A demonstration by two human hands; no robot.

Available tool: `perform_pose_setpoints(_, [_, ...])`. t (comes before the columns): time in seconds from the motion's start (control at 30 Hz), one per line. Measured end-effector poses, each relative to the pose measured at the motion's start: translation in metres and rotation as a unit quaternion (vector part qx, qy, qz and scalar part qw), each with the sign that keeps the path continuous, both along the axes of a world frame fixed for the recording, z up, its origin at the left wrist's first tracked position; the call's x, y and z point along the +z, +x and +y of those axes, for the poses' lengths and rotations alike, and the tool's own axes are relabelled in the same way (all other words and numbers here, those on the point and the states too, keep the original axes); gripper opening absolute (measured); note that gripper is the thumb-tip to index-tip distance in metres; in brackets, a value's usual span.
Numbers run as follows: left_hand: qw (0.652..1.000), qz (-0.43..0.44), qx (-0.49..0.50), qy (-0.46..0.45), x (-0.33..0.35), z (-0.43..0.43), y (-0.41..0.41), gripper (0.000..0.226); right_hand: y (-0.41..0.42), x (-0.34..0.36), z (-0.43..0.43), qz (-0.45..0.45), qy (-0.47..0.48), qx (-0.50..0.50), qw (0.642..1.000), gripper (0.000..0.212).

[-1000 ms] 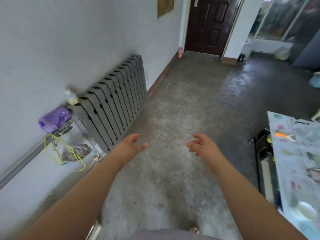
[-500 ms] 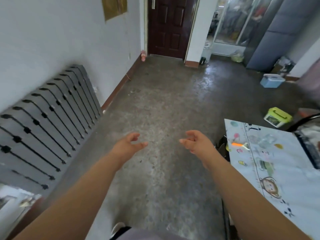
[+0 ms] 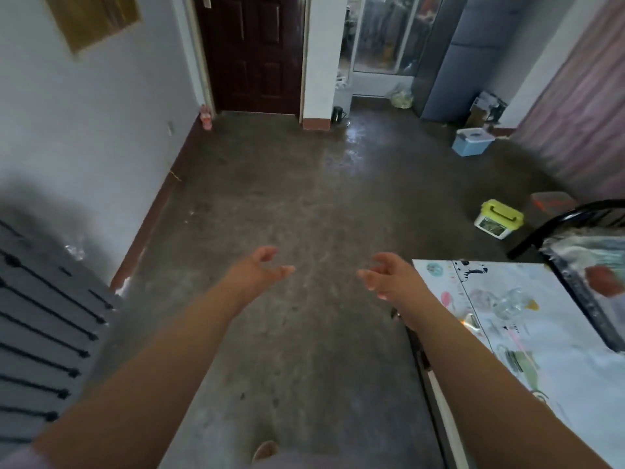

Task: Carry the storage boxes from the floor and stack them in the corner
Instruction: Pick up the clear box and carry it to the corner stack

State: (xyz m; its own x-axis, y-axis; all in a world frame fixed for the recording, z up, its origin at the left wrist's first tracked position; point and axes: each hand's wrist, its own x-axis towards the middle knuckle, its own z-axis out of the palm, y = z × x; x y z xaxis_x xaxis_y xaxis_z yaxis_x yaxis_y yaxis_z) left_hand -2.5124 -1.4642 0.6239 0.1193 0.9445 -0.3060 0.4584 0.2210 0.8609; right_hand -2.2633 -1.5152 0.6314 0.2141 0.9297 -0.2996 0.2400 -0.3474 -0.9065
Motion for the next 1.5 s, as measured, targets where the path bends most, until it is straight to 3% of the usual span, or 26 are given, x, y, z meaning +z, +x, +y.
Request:
perform_pose_setpoints(0.27, [0.993,0.007,-0.116,-0.005,-0.01,0.177,0.116,0.062,0.099,-0.016,0.132,0.009,-0.037,-0.087,0.996,0.056])
perform_pose_setpoints(0.6, [0.995,0.002,-0.092,0.036,0.005,0.392,0.272,0.059,0.258,0.0,0.348,0.006,-0.005,-0.101,0.995,0.054])
perform_pose_setpoints(0.9, [0.994,-0.012,-0.11,0.013,-0.006,0.583,0.377,0.062,0.362,-0.005,0.547,0.0,-0.021,-0.105,0.994,0.055])
perform_pose_setpoints(1.17, [0.978,0.011,-0.207,0.009,0.005,0.814,0.501,0.06,0.468,-0.01,0.722,0.01,-0.007,-0.22,0.975,0.059])
perform_pose_setpoints(1.27, [0.969,0.033,-0.242,0.033,0.022,0.858,0.536,0.061,0.491,-0.003,0.75,0.01,-0.018,-0.228,0.973,0.058])
perform_pose_setpoints(1.3, [0.961,0.029,-0.271,0.033,0.023,0.894,0.588,0.06,0.529,-0.007,0.772,0.013,-0.014,-0.266,0.964,0.057])
perform_pose_setpoints(1.43, [0.949,0.017,-0.313,0.022,0.017,0.918,0.65,0.058,0.576,-0.009,0.791,0.012,-0.028,-0.297,0.954,0.056])
perform_pose_setpoints(1.5, [0.94,0.022,-0.34,0.02,0.004,0.946,0.719,0.057,0.634,-0.019,0.815,0.021,-0.025,-0.335,0.942,0.056])
